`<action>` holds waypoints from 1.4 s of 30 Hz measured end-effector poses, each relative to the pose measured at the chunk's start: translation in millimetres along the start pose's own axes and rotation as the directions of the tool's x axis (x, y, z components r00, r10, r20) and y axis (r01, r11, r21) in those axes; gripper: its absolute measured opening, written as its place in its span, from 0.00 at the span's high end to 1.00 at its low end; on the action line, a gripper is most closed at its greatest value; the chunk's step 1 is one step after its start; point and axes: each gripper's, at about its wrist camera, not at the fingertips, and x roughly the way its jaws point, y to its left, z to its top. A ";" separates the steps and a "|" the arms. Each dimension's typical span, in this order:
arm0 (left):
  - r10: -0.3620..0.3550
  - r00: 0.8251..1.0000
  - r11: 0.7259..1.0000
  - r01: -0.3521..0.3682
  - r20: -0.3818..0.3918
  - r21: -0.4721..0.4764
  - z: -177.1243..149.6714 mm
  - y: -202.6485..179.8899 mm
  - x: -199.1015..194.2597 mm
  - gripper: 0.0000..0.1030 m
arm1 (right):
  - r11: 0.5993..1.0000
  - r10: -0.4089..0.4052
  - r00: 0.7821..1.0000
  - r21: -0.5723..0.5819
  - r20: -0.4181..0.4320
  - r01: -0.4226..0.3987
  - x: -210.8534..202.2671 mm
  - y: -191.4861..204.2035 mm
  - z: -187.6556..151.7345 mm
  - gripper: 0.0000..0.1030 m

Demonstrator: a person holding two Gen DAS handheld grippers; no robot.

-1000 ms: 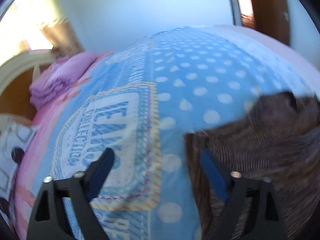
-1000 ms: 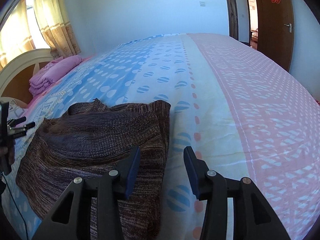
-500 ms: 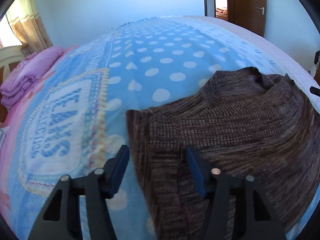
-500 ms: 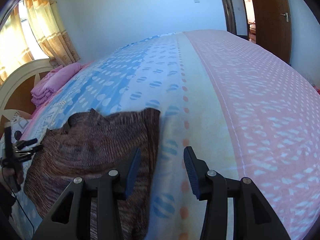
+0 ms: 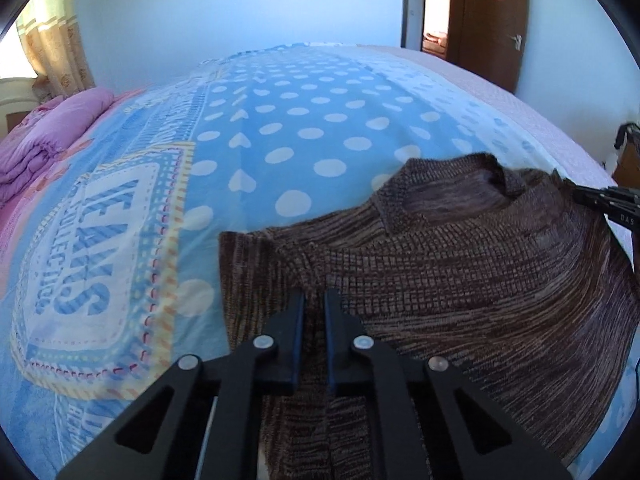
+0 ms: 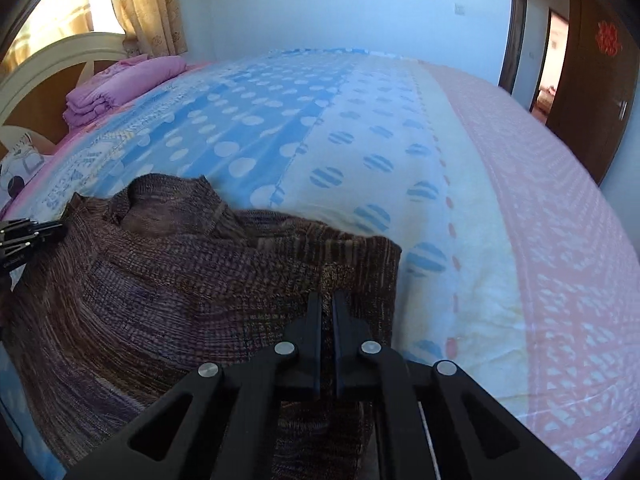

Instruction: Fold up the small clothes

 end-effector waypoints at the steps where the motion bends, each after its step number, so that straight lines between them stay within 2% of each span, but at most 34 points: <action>1: -0.003 1.000 0.999 0.003 0.010 -0.032 0.9 5.7 -4.7 0.91 | 1.000 -0.004 1.000 0.000 0.021 0.004 -7.7 0.3 2.7 0.96; 6: -0.028 0.998 0.994 0.033 0.051 -0.106 2.8 22.8 -17.1 0.91 | 0.999 -0.029 0.994 0.022 0.105 0.027 -34.4 -3.2 20.1 0.97; 12: 0.022 0.995 0.981 -0.003 0.100 -0.195 9.0 39.4 -21.2 0.91 | 0.994 -0.068 0.986 0.091 0.150 0.054 -34.7 -9.4 31.4 0.97; 14: 0.035 0.995 0.979 -0.014 0.099 -0.203 10.0 41.6 -14.3 0.91 | 0.993 -0.070 0.990 0.100 0.123 0.058 -23.7 -10.5 30.3 0.97; 18: 0.081 0.997 0.985 -0.080 0.000 -0.150 3.5 31.2 20.8 0.89 | 0.990 -0.083 0.996 0.111 -0.020 0.085 22.4 -17.0 17.3 0.97; 20: 0.112 0.994 0.985 -0.113 -0.015 -0.127 2.4 26.6 25.7 0.84 | 0.985 -0.115 0.993 0.124 -0.025 0.117 29.7 -21.0 9.9 0.96; 21: 0.130 0.992 0.984 -0.130 -0.006 -0.125 4.0 25.6 21.7 0.79 | 0.983 -0.118 0.993 0.138 -0.023 0.120 28.3 -22.7 8.4 0.87; 22: 0.136 0.991 0.983 -0.134 0.004 -0.129 4.7 25.9 16.4 0.75 | 0.981 -0.124 0.992 0.150 -0.021 0.125 25.5 -24.3 7.4 0.74; 23: 0.141 0.990 0.981 -0.138 0.009 -0.132 4.1 27.1 11.3 0.68 | 0.979 -0.121 0.993 0.163 -0.011 0.121 19.0 -26.0 5.9 0.70; 24: 0.145 0.989 0.981 -0.143 0.010 -0.135 3.3 28.5 6.9 0.63 | 0.980 -0.112 0.994 0.167 -0.003 0.111 13.9 -26.7 5.1 0.68; 27: 0.126 0.991 0.982 -0.118 0.040 -0.149 -5.7 34.8 -16.2 0.62 | 0.984 -0.083 0.997 0.160 -0.001 0.082 -7.1 -24.9 -3.3 0.68; 28: 0.114 0.992 0.983 -0.106 0.047 -0.149 -11.6 36.7 -25.9 0.62 | 0.985 -0.055 0.998 0.162 -0.008 0.055 -14.5 -24.2 -8.7 0.68; 32: 0.099 0.994 0.987 -0.092 0.051 -0.129 -41.5 36.9 -55.1 0.50 | 0.985 0.034 0.999 0.167 -0.029 -0.028 -45.7 -18.6 -41.0 0.68; 37: 0.022 0.999 0.995 -0.019 0.025 -0.100 -88.5 20.0 -77.9 0.50 | 0.978 0.089 0.994 0.193 -0.068 -0.075 -80.4 -16.1 -91.7 0.68; 42: -0.011 1.000 0.995 0.010 -0.008 -0.096 -105.7 -0.5 -68.8 0.50 | 0.963 0.131 0.986 0.247 -0.099 -0.103 -83.2 -13.9 -118.7 0.68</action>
